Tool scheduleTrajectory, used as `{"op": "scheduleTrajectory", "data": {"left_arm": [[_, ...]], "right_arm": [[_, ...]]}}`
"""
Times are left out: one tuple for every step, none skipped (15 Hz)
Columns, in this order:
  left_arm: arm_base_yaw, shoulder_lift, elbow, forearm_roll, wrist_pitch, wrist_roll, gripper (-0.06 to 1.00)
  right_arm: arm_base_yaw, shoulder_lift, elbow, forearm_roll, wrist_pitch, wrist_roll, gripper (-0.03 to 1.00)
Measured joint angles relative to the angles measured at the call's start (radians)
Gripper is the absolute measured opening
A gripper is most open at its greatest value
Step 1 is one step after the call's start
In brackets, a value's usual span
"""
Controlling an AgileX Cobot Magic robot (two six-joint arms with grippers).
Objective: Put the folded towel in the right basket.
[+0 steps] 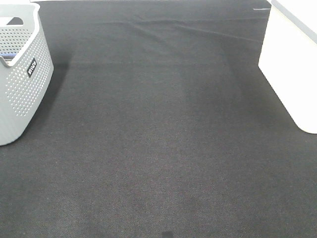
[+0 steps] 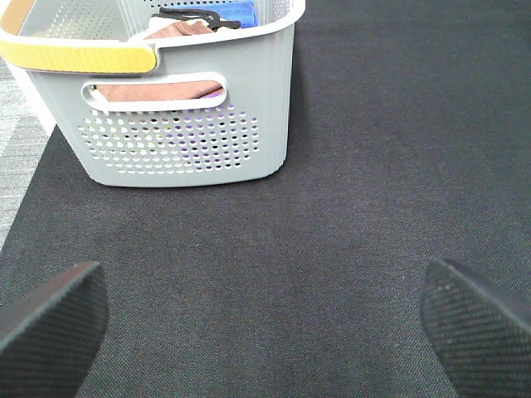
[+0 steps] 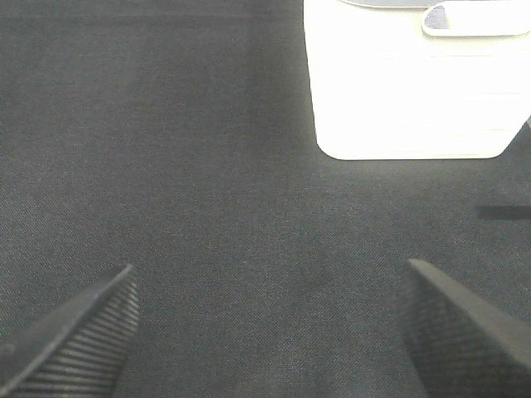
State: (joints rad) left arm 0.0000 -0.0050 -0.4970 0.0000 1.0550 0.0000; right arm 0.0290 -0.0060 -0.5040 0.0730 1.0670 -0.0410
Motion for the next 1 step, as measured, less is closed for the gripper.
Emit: {"op": "scheduleTrajectory", "data": {"left_arm": [[0.000, 0.000, 0.000, 0.000, 0.000, 0.000, 0.97]], "right_arm": [[0.000, 0.000, 0.000, 0.000, 0.000, 0.000, 0.80]]}}
